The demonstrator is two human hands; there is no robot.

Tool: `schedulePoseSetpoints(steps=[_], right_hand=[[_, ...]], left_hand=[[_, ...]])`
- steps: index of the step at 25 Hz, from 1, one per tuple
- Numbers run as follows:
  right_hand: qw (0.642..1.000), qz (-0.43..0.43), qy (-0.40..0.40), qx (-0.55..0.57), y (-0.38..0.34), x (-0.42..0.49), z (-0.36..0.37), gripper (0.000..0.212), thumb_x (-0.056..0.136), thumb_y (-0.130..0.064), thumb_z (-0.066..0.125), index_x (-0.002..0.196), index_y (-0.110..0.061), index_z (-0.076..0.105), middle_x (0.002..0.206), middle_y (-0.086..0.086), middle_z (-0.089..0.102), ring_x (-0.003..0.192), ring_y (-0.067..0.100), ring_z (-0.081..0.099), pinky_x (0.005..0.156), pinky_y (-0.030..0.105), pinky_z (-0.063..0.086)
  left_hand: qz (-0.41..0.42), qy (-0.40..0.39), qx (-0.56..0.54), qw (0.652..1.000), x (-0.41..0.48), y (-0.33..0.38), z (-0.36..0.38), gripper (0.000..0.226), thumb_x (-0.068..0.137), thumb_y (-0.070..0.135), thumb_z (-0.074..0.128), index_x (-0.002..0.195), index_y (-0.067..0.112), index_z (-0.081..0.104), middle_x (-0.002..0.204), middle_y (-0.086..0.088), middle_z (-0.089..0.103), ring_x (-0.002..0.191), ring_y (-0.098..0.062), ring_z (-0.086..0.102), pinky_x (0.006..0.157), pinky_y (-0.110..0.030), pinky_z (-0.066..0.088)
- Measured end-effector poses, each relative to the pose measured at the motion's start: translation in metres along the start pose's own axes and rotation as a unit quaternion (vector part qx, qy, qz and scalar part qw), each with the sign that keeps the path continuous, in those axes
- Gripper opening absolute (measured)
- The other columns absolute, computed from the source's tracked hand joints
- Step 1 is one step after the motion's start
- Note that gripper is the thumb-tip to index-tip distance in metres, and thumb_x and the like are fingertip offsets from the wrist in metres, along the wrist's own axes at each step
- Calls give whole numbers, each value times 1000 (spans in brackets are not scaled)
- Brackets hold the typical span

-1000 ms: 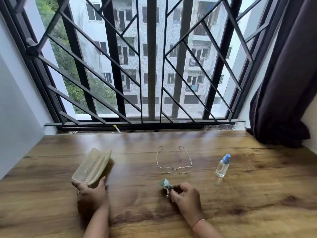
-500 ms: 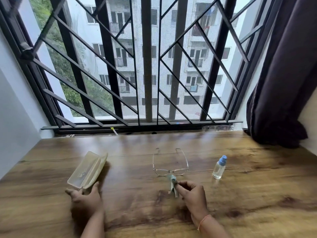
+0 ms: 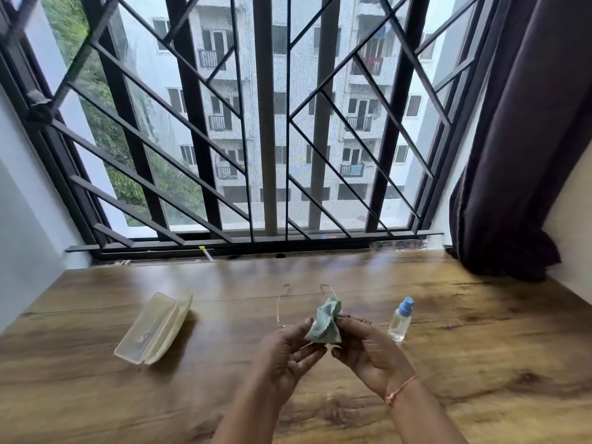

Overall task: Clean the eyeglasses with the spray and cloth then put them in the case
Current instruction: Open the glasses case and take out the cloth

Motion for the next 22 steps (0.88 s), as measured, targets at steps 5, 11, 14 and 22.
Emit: schedulePoseSetpoints(steps=[5, 11, 14, 22], right_hand=[[997, 1, 70, -32, 5, -6, -18, 10, 77, -3, 61, 76, -4, 72, 63, 7, 66, 50, 17, 56, 45, 24, 43], [931, -247, 152, -222, -40, -20, 2, 7, 76, -14, 73, 80, -19, 73, 81, 0, 74, 82, 13, 67, 73, 26, 52], [917, -279, 106, -266, -54, -22, 21, 20, 72, -7, 74, 88, -19, 74, 93, 1, 74, 97, 17, 65, 89, 37, 49], [915, -320, 76, -235, -88, -32, 40, 28, 69, 6, 73, 59, -20, 75, 60, -2, 71, 58, 8, 62, 59, 21, 51]], left_hand=[[100, 22, 12, 995, -9, 27, -4, 12, 77, -11, 58, 87, -6, 62, 66, -16, 71, 55, -21, 69, 50, -26, 57], [162, -11, 154, 974, -24, 50, 15, 15, 80, -6, 60, 75, 3, 70, 70, -12, 72, 63, -19, 69, 58, -27, 57], [202, -37, 217, 955, -34, 66, 29, 20, 80, -4, 61, 69, 9, 71, 65, -7, 71, 60, -15, 67, 55, -23, 55], [366, -48, 333, 868, -58, 111, 45, 13, 69, 4, 75, 67, 17, 76, 62, -2, 71, 59, -10, 62, 60, -23, 50]])
Point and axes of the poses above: each hand's wrist, its own x-axis towards the middle knuckle, its own z-axis out of the palm, y = z × x, the point moved 8 cm from there along x, towards the middle knuckle
